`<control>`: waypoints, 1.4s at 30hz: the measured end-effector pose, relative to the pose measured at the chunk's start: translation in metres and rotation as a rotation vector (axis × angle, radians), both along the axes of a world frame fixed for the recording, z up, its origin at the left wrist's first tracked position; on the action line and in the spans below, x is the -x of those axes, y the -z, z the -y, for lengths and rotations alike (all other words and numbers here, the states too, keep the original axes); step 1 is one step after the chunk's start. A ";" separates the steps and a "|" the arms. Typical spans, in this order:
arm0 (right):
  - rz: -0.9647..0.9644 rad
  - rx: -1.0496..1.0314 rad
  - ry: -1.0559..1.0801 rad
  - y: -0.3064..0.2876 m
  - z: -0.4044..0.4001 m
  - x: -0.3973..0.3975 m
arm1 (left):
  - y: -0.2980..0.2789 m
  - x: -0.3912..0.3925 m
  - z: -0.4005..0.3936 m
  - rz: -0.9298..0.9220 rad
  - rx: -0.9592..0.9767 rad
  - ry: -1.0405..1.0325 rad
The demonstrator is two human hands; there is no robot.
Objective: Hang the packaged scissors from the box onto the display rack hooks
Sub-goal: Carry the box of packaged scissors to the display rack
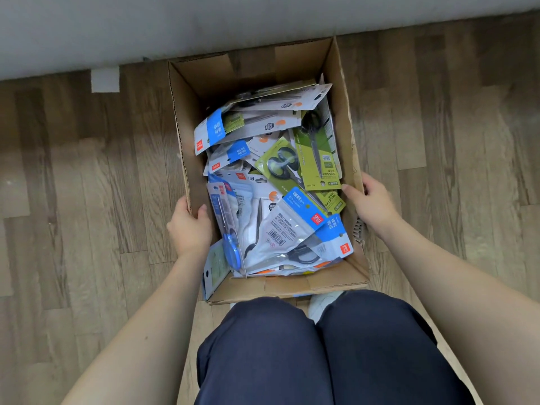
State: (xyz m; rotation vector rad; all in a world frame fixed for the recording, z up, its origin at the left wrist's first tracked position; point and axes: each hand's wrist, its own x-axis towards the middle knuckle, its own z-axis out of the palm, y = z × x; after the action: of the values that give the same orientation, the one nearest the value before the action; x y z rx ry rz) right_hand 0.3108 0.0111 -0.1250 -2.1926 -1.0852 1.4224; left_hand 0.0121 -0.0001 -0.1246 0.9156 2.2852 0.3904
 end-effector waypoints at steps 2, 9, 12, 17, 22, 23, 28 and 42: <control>0.028 -0.049 0.020 0.001 0.002 0.004 | 0.001 -0.001 0.000 -0.002 0.012 0.014; 0.088 -0.050 0.121 -0.004 0.001 0.013 | -0.006 -0.001 0.004 -0.062 -0.006 0.052; 0.035 -0.034 0.193 -0.020 0.006 0.012 | -0.022 -0.003 0.011 -0.039 -0.040 0.044; 0.050 -0.028 0.224 -0.082 0.021 0.010 | -0.082 -0.008 0.020 -0.047 -0.024 0.069; 0.091 0.006 0.289 -0.171 0.038 0.002 | -0.168 -0.016 0.020 -0.049 0.002 0.148; 0.100 0.014 0.313 -0.190 0.042 0.000 | -0.187 -0.018 0.019 -0.053 0.004 0.168; 0.166 0.052 0.434 -0.284 0.058 -0.012 | -0.283 -0.037 0.011 -0.061 0.018 0.252; 0.059 -0.055 1.009 -0.477 0.144 -0.074 | -0.481 -0.142 -0.017 0.017 -0.150 0.682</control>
State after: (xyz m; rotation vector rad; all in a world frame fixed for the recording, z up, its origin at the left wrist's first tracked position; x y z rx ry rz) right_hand 0.3847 -0.1326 0.3515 -2.1969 0.0533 0.8349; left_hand 0.1538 0.0168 0.3562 1.6723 1.7948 0.2611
